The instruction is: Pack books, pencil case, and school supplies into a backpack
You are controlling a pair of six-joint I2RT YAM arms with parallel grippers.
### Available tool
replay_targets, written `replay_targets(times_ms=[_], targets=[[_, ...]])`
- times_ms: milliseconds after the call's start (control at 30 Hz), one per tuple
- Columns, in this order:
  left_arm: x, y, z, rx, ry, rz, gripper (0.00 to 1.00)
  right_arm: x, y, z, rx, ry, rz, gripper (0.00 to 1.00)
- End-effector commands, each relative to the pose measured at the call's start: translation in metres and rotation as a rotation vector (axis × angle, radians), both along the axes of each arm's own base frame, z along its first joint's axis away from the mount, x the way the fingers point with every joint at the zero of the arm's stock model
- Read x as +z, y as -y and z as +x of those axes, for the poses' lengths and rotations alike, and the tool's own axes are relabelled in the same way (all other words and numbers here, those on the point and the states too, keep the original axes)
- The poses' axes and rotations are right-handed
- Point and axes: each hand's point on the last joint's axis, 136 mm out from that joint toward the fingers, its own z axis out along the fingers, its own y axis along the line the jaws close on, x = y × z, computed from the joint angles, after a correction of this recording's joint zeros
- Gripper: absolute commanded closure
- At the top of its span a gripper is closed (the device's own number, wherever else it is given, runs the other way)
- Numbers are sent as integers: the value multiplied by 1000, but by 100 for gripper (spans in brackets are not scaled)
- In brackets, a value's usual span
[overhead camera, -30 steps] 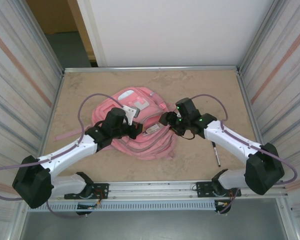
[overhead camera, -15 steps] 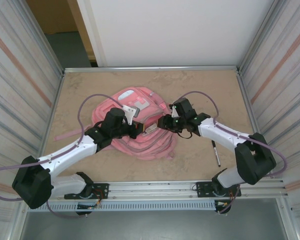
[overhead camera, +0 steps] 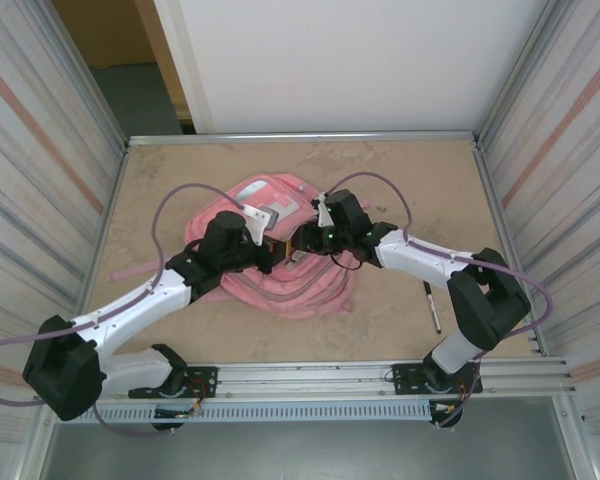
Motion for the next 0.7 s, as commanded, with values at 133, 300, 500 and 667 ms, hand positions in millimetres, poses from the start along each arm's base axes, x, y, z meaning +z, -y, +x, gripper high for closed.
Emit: replay_targets(times_ms=[133, 300, 500, 667], targets=[[84, 0, -2, -28, 263, -127, 100, 55, 21, -29, 155, 207, -66, 63], [81, -1, -3, -26, 269, -132, 100, 26, 61, -46, 157, 245, -216, 71], [91, 4, -7, -56, 297, -173, 100, -2, 61, -40, 170, 264, -284, 72], [96, 10, -10, -92, 305, -176, 100, -18, 46, -33, 200, 278, -326, 72]])
